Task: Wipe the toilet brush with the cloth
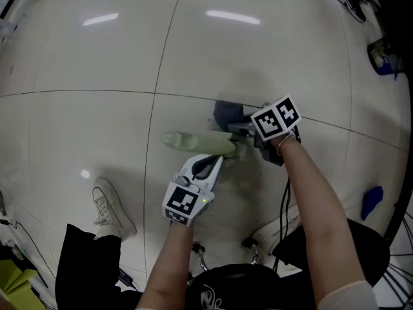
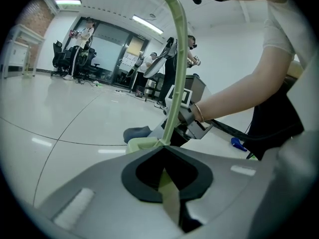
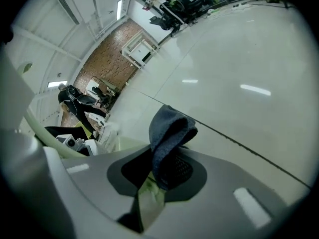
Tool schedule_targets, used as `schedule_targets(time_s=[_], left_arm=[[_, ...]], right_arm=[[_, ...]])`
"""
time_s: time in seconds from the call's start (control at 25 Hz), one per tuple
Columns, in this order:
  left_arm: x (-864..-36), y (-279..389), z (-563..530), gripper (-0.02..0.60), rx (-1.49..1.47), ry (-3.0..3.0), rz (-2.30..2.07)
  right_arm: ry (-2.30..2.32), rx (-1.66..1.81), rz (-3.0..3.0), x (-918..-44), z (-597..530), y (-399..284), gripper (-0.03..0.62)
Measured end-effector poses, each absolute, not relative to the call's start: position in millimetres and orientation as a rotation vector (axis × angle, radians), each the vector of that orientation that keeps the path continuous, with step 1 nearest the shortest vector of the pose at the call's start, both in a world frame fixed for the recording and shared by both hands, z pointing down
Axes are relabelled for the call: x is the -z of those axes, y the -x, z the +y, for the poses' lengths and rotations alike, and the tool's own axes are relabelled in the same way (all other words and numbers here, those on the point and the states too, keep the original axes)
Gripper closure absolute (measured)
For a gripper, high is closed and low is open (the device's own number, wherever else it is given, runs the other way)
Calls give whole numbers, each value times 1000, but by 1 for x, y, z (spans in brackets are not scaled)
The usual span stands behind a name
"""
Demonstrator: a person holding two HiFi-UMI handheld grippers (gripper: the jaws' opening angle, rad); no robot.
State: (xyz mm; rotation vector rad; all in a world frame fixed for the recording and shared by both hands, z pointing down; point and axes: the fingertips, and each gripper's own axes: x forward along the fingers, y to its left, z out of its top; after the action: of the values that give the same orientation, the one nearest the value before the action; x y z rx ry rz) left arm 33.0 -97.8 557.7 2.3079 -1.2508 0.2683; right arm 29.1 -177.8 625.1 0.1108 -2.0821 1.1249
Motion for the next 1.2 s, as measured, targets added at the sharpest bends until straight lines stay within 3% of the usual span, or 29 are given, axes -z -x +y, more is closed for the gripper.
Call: schedule_targets(time_s=[0.44, 0.68, 0.88, 1.2], left_arm=[[-560, -32, -97, 575, -254, -2290, -1205], [-538, -24, -94, 575, -174, -2370, -1192], [-520, -1, -89, 575, -145, -2414, -1182], [-509, 39, -80, 575, -107, -2426, -1177]], right_arm=[[-288, -1201, -2032, -635, -162, -100, 525], [-856, -911, -2310, -582, -174, -124, 525], [-1232, -746, -2428, -536, -123, -112, 525], [-1486, -644, -2267, -538, -25, -69, 525]])
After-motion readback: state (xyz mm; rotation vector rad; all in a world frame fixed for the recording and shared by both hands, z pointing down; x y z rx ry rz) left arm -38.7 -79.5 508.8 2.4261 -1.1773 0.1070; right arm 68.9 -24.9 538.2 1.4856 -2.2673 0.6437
